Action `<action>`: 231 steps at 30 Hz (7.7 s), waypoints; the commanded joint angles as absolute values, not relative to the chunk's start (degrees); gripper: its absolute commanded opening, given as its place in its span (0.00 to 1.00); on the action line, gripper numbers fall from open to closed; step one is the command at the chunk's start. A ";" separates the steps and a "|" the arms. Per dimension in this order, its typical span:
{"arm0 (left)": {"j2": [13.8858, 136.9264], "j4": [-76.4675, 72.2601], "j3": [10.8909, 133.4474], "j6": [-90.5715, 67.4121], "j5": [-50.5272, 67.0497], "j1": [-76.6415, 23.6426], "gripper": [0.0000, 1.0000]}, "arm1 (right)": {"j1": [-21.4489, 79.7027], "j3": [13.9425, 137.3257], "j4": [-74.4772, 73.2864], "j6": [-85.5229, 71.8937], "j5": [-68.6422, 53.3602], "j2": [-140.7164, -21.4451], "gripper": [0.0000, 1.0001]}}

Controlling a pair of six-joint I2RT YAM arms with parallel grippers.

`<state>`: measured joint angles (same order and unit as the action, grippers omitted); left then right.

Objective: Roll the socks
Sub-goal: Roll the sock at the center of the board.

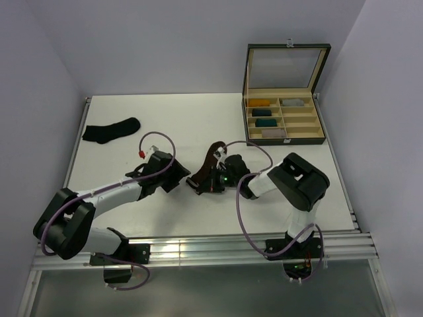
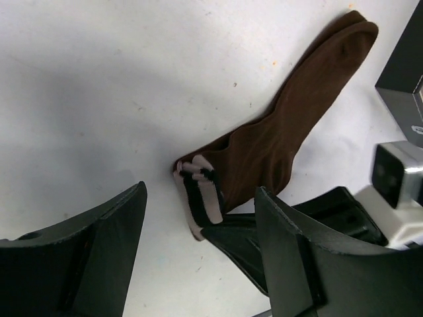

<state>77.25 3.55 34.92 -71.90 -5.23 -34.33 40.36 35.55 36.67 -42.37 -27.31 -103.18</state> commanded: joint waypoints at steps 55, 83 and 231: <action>90.70 15.03 48.43 -60.65 -8.09 -38.58 0.00 | 55.89 40.08 18.72 -13.73 9.74 -86.65 0.47; 90.89 13.28 47.29 -61.43 -4.75 -38.58 0.00 | 67.33 44.74 24.79 0.09 27.60 -105.29 0.00; 92.73 20.48 46.85 -63.19 -4.75 -35.07 0.00 | 57.04 39.90 28.47 -4.49 9.49 -89.82 0.56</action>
